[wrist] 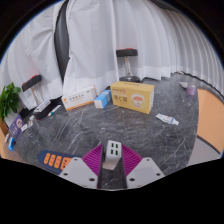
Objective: Unplug charger
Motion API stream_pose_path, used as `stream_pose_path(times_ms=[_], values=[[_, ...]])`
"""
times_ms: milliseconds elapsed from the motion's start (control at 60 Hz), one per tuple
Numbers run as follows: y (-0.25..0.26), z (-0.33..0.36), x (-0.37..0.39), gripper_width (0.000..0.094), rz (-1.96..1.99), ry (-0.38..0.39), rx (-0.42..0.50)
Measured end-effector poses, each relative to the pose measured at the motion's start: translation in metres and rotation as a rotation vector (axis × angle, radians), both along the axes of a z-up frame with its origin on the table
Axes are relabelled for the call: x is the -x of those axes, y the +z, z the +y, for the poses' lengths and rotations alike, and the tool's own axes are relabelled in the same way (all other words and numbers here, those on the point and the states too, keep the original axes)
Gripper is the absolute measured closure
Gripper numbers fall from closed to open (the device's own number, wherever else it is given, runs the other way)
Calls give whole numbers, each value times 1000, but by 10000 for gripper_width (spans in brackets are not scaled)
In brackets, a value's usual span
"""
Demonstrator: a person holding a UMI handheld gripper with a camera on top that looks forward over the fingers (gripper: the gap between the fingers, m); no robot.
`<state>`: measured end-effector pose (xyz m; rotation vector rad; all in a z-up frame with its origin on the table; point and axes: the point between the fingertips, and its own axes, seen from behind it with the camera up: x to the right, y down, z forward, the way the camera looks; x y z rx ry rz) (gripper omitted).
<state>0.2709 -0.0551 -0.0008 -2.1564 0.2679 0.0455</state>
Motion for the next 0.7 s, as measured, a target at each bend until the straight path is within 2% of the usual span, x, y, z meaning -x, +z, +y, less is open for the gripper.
stream_pose_path(times_ms=[83,133,150,167,183,417,700], values=[[-4,1,-25,462,-28,-33,33],[-2,1,-37,278,-54,-53,38],[-1,1,-40,163,-63,-55,42],[1,0,-43,150,-74,-58,43],[4,-1,-46,90,-85,-60,43],[81,-41,-38,91,-207,-48,-22],[174,-181,32,83,-256,-39,-88]])
